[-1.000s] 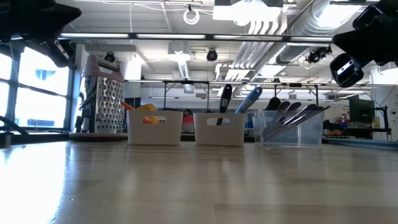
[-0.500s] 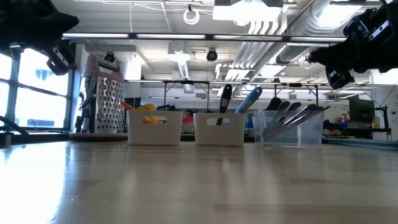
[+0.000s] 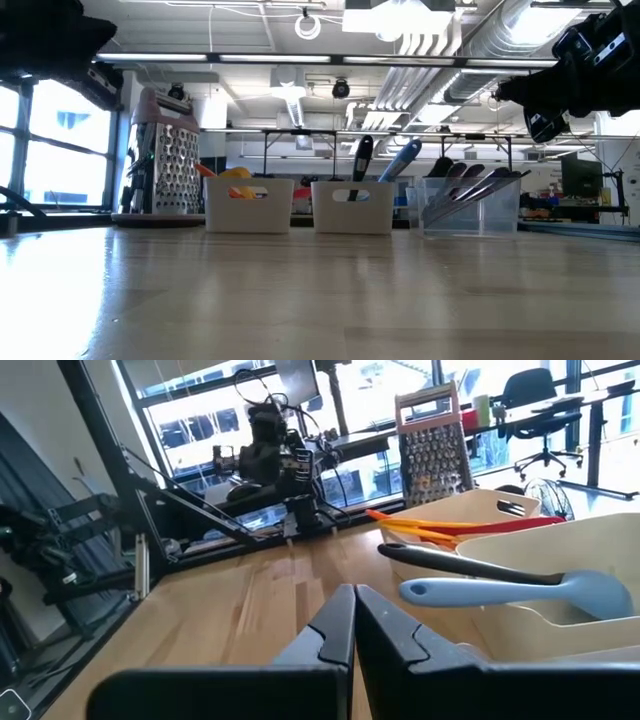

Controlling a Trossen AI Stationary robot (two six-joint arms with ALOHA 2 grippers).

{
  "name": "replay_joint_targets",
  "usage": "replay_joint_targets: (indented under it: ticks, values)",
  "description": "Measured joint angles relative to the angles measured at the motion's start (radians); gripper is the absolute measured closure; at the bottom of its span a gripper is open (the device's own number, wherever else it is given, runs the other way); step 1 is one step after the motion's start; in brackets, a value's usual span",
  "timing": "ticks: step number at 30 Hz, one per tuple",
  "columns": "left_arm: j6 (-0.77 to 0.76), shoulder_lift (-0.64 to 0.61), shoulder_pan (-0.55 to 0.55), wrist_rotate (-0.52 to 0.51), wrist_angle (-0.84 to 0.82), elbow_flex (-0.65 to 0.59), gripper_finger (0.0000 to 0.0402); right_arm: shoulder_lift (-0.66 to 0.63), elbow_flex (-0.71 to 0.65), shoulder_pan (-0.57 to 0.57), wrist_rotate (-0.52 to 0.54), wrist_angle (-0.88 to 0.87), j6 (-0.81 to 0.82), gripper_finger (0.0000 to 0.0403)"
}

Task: Pick & Place Kitchen Items
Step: Return to Home Position

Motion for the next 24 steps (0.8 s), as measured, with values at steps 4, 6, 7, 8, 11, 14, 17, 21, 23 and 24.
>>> replay_joint_targets:
  ticks: [4,6,7,8,11,14,17,21,23,24]
  values:
    - [0.105,0.001,0.0,-0.026,-0.084,0.0,0.0402,0.0,0.0,0.0,0.003,0.004,0.0,0.0398]
    - [0.176,0.013,0.0,-0.042,-0.074,0.0,0.0402,0.0,0.0,0.0,0.003,0.006,0.0,0.0398]
    - [0.21,0.019,0.0,-0.065,-0.069,0.0,0.0402,0.0,0.0,0.0,0.003,0.006,0.0,0.0398]
    - [0.244,0.024,0.0,-0.094,-0.065,-0.001,0.0402,0.0,0.0,0.0,0.003,0.007,0.0,0.0398]
    - [0.331,0.035,0.0,-0.184,-0.067,0.002,0.0402,0.0,0.0,0.0,0.003,0.007,0.0,0.0398]
    - [0.415,0.045,0.001,-0.204,-0.08,0.011,0.0402,0.0,-0.001,0.0,0.004,0.008,0.0,0.0398]
    - [0.459,0.044,0.009,-0.186,-0.089,0.013,0.0402,0.0,-0.001,0.0,0.004,0.009,0.0,0.0398]
    - [0.467,0.044,0.089,-0.058,-0.108,0.014,0.0402,0.0,-0.001,0.0,0.004,0.01,0.0,0.0398]
    - [0.455,0.044,0.15,0.001,-0.117,0.014,0.0402,0.0,-0.001,0.0,0.004,0.01,0.0,0.0398]
    - [0.446,0.044,0.184,0.027,-0.122,0.014,0.0402,0.0,-0.001,0.0,0.004,0.01,0.0,0.0398]
